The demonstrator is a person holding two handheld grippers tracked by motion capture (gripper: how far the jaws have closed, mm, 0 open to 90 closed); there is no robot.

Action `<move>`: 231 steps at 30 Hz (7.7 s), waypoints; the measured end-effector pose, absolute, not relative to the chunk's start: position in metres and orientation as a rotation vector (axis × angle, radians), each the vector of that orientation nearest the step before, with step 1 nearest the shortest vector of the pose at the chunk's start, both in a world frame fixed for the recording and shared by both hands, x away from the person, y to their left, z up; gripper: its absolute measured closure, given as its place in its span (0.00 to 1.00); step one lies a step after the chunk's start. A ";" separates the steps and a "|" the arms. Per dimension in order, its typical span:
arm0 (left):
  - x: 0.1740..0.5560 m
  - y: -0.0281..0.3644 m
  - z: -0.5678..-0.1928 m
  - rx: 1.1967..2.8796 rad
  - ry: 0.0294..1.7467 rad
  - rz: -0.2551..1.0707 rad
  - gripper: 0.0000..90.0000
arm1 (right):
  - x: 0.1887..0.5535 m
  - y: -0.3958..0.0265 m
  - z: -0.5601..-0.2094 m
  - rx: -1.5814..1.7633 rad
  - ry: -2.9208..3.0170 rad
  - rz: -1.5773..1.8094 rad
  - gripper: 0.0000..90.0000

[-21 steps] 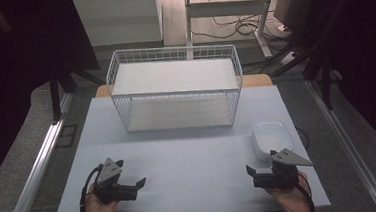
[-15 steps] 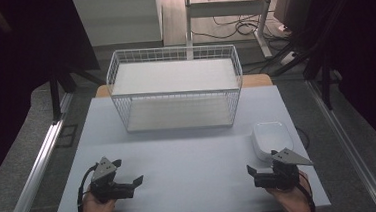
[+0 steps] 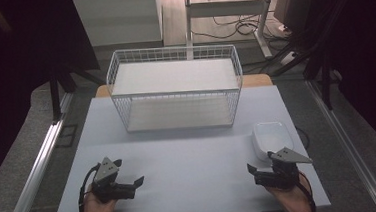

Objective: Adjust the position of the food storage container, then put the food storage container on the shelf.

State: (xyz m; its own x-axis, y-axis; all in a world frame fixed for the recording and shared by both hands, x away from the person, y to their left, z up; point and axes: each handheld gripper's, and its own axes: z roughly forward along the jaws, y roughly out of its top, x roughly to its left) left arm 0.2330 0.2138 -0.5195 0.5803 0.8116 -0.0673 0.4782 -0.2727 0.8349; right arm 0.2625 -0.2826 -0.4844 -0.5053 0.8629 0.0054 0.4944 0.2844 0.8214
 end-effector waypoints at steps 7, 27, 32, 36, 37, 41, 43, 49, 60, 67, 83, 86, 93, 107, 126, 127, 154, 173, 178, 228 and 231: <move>0.234 0.210 -0.519 1.956 1.005 0.492 0.01 | 0.266 -0.295 -0.473 1.228 2.124 1.141 0.46; 0.239 0.212 -0.522 1.953 1.002 0.484 0.01 | 0.313 -0.340 -0.454 1.296 2.090 1.078 0.99; 0.239 0.213 -0.522 1.944 1.028 0.493 0.01 | 0.326 -0.351 -0.450 1.331 2.045 1.037 0.99; 0.239 0.215 -0.521 1.927 1.037 0.483 0.00 | 0.338 -0.360 -0.449 1.363 2.000 0.987 0.99; 0.240 0.215 -0.521 1.926 1.038 0.478 0.00 | 0.344 -0.366 -0.451 1.379 1.976 0.951 0.99; 0.240 0.214 -0.522 1.934 1.038 0.478 0.00 | 0.352 -0.373 -0.454 1.403 1.956 0.909 0.99; 0.240 0.214 -0.522 1.935 1.041 0.477 0.00 | 0.360 -0.380 -0.460 1.436 1.948 0.873 0.99; 0.240 0.215 -0.522 1.926 1.048 0.477 0.00 | 0.369 -0.382 -0.472 1.465 1.979 0.877 0.99; 0.239 0.216 -0.522 1.920 1.048 0.474 0.00 | 0.371 -0.356 -0.475 1.415 2.080 0.978 0.99; 0.239 0.216 -0.521 1.901 1.047 0.444 0.01 | 0.365 -0.308 -0.478 1.315 2.212 1.043 0.99; 0.237 0.216 -0.520 1.900 1.045 0.436 0.01 | 0.347 -0.215 -0.480 1.047 2.408 1.057 0.99; 0.238 0.216 -0.521 1.906 1.044 0.438 0.01 | 0.338 -0.224 -0.472 1.030 2.313 0.983 0.99; 0.237 0.215 -0.521 1.907 1.043 0.439 0.02 | 0.292 -0.261 -0.476 1.178 2.294 1.043 0.99; 0.237 0.214 -0.521 1.923 1.033 0.465 0.02 | 0.270 -0.245 -0.497 1.199 2.457 1.061 0.99; 0.242 0.211 -0.523 1.925 1.052 0.439 0.02 | 0.341 -0.214 -0.503 1.203 2.444 1.021 0.99; 0.242 0.211 -0.523 1.925 1.052 0.439 0.02 | 0.344 -0.212 -0.503 1.199 2.448 1.018 0.99; 0.277 0.192 -0.519 1.948 1.064 0.394 0.29 | 0.329 -0.176 -0.501 1.101 2.535 1.062 0.99; 0.300 0.139 -0.524 2.059 1.042 0.270 0.90 | 0.349 -0.152 -0.509 1.074 2.528 1.059 0.99; 0.298 0.150 -0.519 2.054 1.064 0.327 0.71 | 0.347 -0.158 -0.506 1.067 2.505 1.051 0.93; 0.289 0.161 -0.508 2.034 0.934 0.212 0.02 | 0.312 -0.191 -0.489 0.985 2.439 1.183 0.00; 0.299 0.151 -0.504 2.070 0.906 0.226 0.03 | 0.320 -0.178 -0.485 0.976 2.472 1.190 0.00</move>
